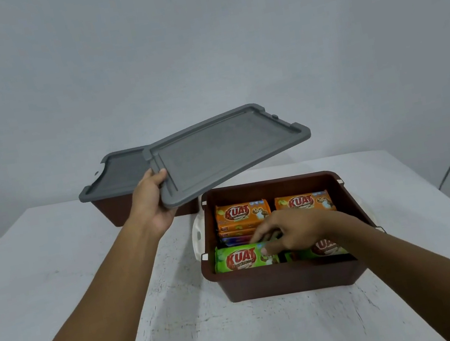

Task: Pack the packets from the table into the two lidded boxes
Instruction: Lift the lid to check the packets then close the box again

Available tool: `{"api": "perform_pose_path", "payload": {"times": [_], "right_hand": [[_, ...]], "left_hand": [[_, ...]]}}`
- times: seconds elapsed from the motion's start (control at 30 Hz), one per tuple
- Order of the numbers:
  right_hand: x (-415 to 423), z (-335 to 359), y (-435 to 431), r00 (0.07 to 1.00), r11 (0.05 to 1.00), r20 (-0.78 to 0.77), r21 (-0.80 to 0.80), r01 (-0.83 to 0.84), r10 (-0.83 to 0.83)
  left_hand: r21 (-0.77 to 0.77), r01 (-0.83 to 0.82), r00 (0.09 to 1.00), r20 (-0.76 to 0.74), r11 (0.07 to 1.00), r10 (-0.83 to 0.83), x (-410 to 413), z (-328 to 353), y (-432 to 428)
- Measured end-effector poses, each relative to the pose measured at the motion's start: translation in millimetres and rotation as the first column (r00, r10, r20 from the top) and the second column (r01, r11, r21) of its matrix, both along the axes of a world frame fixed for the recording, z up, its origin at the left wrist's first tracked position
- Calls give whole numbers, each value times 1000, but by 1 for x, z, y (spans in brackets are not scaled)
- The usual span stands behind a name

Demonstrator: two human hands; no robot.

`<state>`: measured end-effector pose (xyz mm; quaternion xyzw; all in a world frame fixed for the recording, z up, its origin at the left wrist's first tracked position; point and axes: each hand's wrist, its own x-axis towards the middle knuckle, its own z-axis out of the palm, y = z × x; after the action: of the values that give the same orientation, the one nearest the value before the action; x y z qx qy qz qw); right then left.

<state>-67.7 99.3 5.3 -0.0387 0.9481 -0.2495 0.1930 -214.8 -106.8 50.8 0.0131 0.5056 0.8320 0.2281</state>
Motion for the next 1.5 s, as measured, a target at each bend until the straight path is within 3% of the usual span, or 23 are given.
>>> {"api": "perform_pose_path", "payload": {"times": [0.07,0.13,0.23,0.33,0.43,0.57,0.73,0.83,0.97,1.13,1.37,1.5], "right_hand": [[2,3,1,1000,1000,-13,-25,1,-1],[3,2,4,984,997,-159,-4,76,-76],[1,-3,10,889,948,-443,215,233,-118],[-4,-13,14,873,850,-484,437,293,-52],[-13,-16,9,859,837,-508,443,320,-60],[-23,-16,8,880,904,-464,329,272,-96],[-23,-11,13,954,860,-292,469,200,-63],[-23,-13,6,974,905,-211,395,157,-76],[-15,-12,12,973,937,-202,306,169,-110],[-5,-13,35,966,866,-255,476,152,-29],[-2,-5,47,986,961,-157,260,92,-52],[-2,-1,39,996,953,-84,303,1,25]], "left_hand": [[1,14,1000,-6,1000,-14,1,-1,4],[-7,21,1000,-18,1000,-21,1,-1,8],[-9,24,999,-36,1000,-24,-2,-1,10],[5,15,999,-38,1000,-14,-4,-1,12],[18,6,999,-35,1000,-5,-5,-2,11],[5,-7,999,-35,1000,7,-6,-4,9],[-9,-14,999,-51,1000,13,-8,-3,6],[-3,-13,999,-49,1000,13,-9,-4,4],[4,-16,1000,-27,1000,16,-11,-6,9],[5,14,999,-35,1000,-14,-9,-5,19],[14,44,998,-55,999,-43,-8,2,29],[18,52,997,-53,998,-51,-8,1,35]]}}
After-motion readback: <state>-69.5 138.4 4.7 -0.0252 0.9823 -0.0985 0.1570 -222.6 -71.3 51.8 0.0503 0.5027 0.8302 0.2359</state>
